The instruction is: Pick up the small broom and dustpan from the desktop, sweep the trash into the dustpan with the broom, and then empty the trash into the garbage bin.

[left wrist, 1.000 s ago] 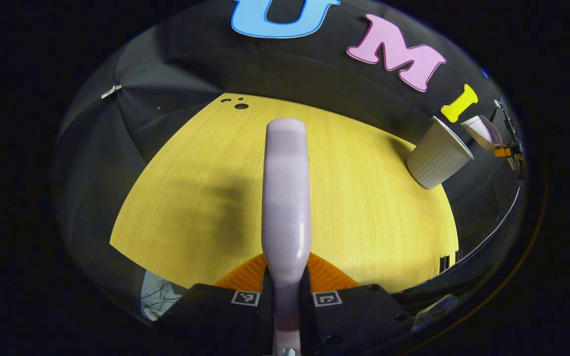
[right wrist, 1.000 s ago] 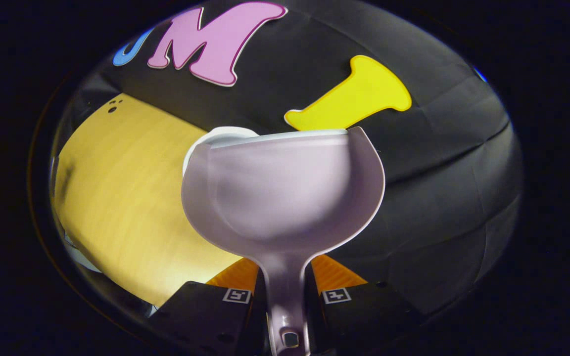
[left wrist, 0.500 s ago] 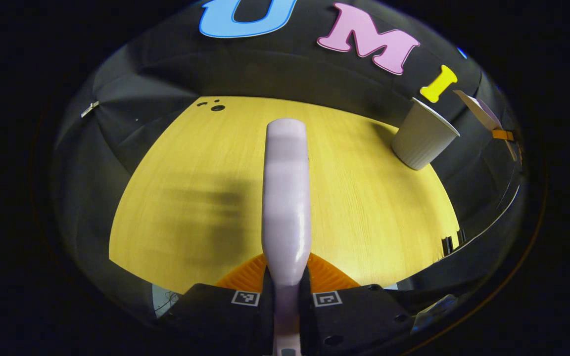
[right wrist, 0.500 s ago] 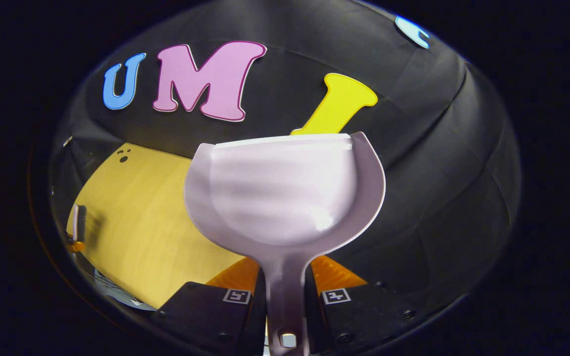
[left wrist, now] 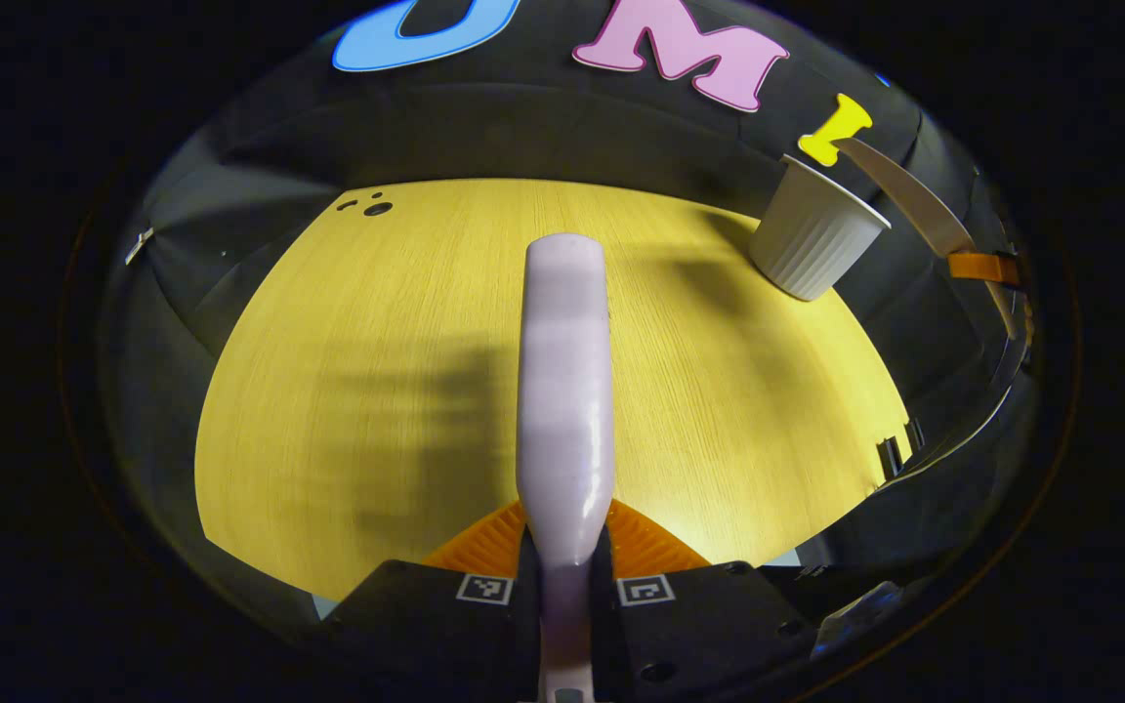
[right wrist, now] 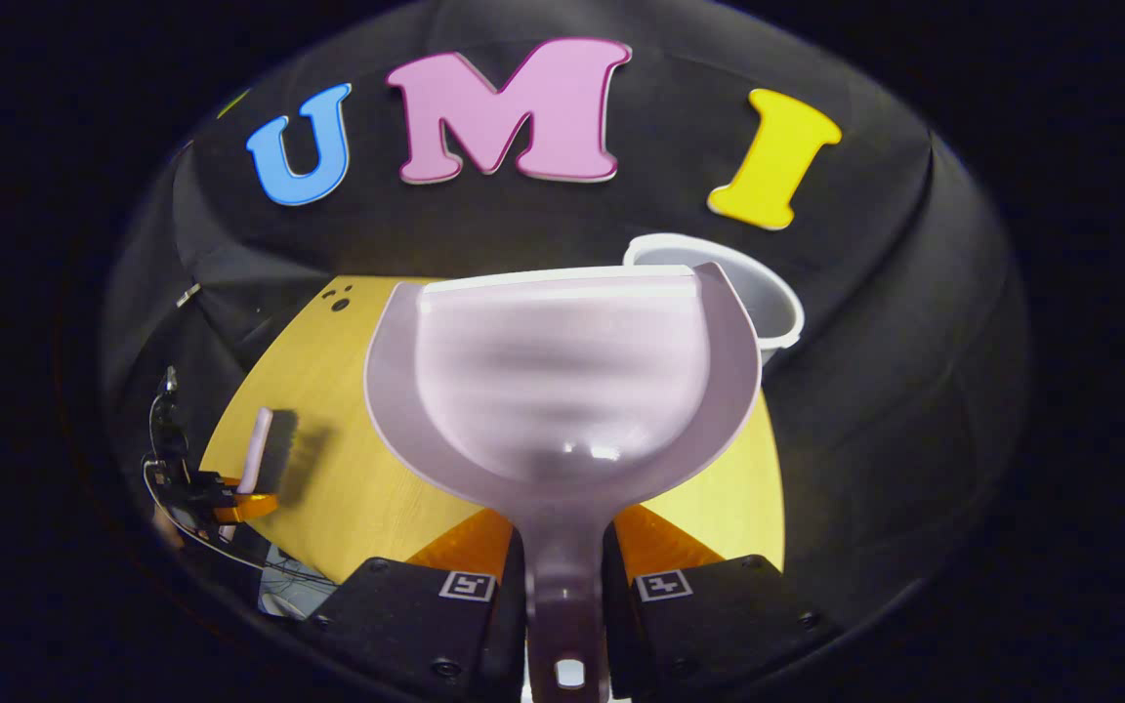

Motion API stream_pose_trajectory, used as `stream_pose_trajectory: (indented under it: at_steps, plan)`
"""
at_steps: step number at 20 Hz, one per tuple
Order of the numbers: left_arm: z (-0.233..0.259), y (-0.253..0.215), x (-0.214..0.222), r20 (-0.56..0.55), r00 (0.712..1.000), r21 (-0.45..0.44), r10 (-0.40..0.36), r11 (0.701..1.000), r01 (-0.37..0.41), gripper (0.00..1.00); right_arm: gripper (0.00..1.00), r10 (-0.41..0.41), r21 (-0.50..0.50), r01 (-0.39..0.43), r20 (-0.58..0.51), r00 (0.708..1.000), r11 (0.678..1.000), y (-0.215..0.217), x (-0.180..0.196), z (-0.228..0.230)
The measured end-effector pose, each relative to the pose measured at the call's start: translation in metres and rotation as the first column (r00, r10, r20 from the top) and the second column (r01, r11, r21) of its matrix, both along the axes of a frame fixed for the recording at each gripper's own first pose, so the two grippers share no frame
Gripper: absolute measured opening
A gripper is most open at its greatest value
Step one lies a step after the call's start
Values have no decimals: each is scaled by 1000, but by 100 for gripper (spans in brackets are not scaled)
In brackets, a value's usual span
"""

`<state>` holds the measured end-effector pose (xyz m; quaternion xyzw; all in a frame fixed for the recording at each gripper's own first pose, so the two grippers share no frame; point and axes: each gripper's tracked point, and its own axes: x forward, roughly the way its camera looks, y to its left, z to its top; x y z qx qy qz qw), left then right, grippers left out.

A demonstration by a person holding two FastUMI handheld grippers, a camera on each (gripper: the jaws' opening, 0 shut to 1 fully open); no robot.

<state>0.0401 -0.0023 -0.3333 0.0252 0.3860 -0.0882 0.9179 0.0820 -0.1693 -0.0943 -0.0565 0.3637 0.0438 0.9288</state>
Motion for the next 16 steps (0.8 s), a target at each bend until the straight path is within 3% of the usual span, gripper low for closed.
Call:
stream_pose_trajectory:
  at_steps: [4, 7, 11, 16]
  plan:
    - [-16, -4, 17, -55, 998, 16, 9, 1000, -9, 25, 34, 30, -15, -32, -105, 994, 999, 27, 5, -81]
    - [-32, -2, 29, -100, 994, 62, 42, 997, -36, 25, 37, 23, -9, -25, -178, 984, 1000, 35, 2, -128]
    - [-44, -3, 37, -160, 985, 115, 71, 992, -53, 25, 34, -25, -15, 23, -233, 972, 1000, 21, -12, -175]
    - [-56, -7, 44, -218, 969, 165, 115, 983, -80, 27, 37, -52, 17, 62, -334, 941, 998, 14, -26, -204]
